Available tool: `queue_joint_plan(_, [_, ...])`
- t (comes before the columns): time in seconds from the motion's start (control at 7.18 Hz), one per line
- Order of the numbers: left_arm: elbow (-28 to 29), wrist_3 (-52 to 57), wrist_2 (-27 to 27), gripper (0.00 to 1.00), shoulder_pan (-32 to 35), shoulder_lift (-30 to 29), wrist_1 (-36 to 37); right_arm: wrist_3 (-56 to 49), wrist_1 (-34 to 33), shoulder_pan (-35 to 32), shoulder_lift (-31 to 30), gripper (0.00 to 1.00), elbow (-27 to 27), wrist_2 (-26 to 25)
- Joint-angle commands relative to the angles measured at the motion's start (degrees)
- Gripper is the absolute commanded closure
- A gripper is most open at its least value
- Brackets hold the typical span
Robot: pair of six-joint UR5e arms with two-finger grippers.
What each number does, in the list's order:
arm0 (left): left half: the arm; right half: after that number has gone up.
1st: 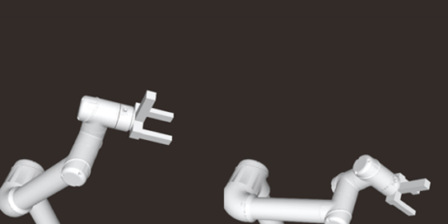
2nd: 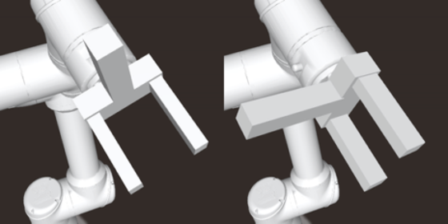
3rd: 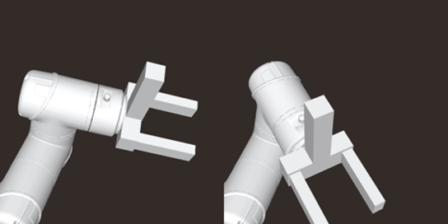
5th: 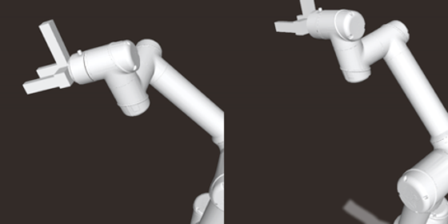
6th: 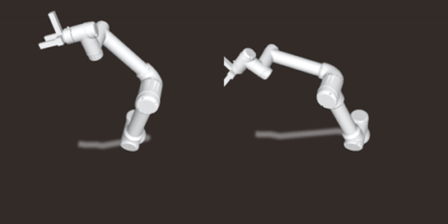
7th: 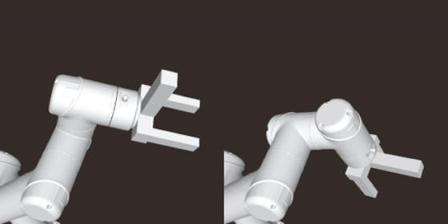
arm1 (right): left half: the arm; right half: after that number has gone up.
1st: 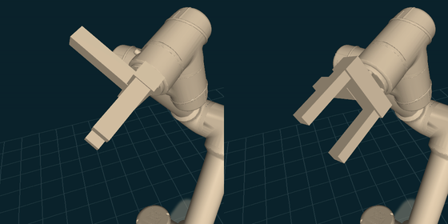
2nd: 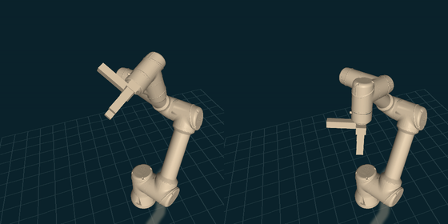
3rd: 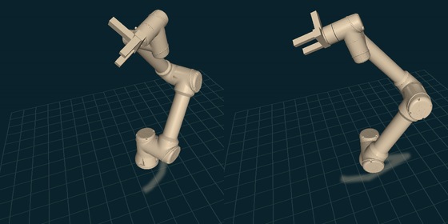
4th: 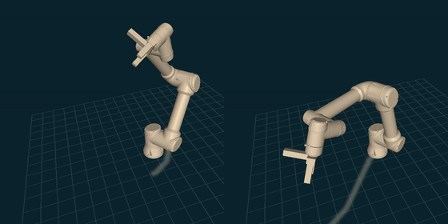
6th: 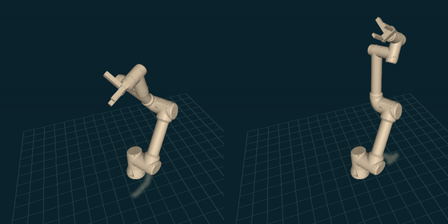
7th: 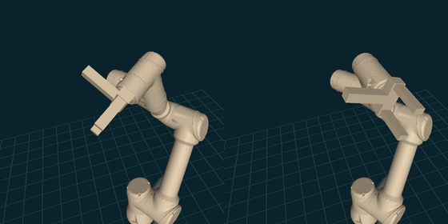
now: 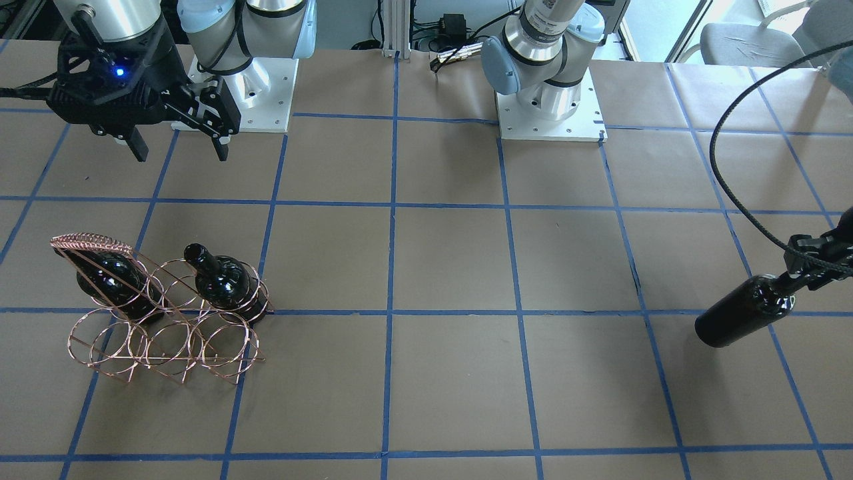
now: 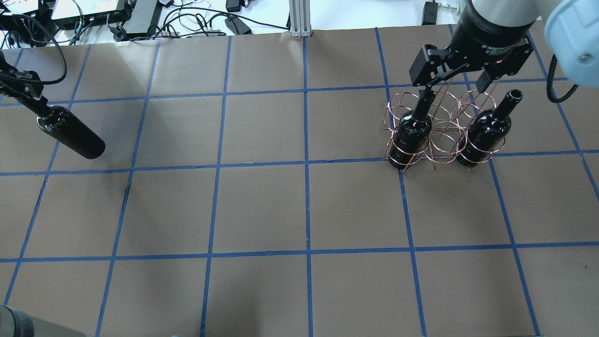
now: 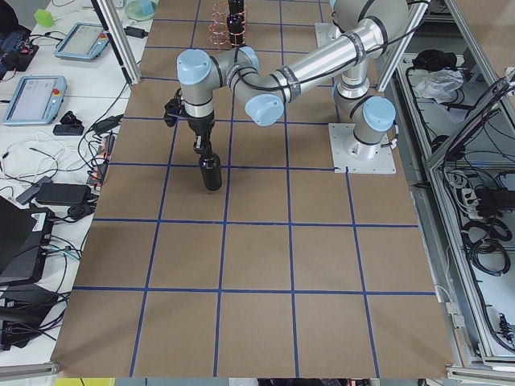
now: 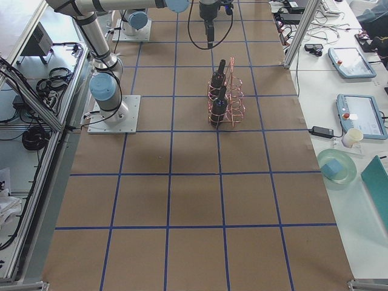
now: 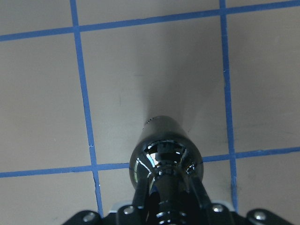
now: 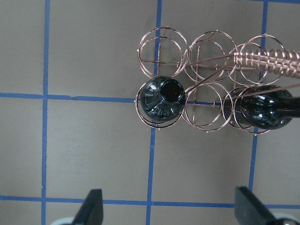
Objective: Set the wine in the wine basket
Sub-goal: 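Raise the dark wine bottle upright with the left gripper, then carry the bottle with the left gripper toward the table center and set it down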
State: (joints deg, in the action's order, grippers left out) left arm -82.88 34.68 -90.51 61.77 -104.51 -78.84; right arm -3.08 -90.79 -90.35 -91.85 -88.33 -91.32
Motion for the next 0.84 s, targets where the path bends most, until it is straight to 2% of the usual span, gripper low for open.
queue_joint_plan(0.0, [-0.4,-8.2,0.3,1.00,7.6,4.4,-3.9,0.0,0.0,-0.1,0.0,0.00,0.0,0.0])
queue_joint_plan(0.7, [-13.7,-27.7,3.3,1.00,30.4,13.6,-4.5,0.0,0.0,-0.1,0.0,0.00,0.0,0.0])
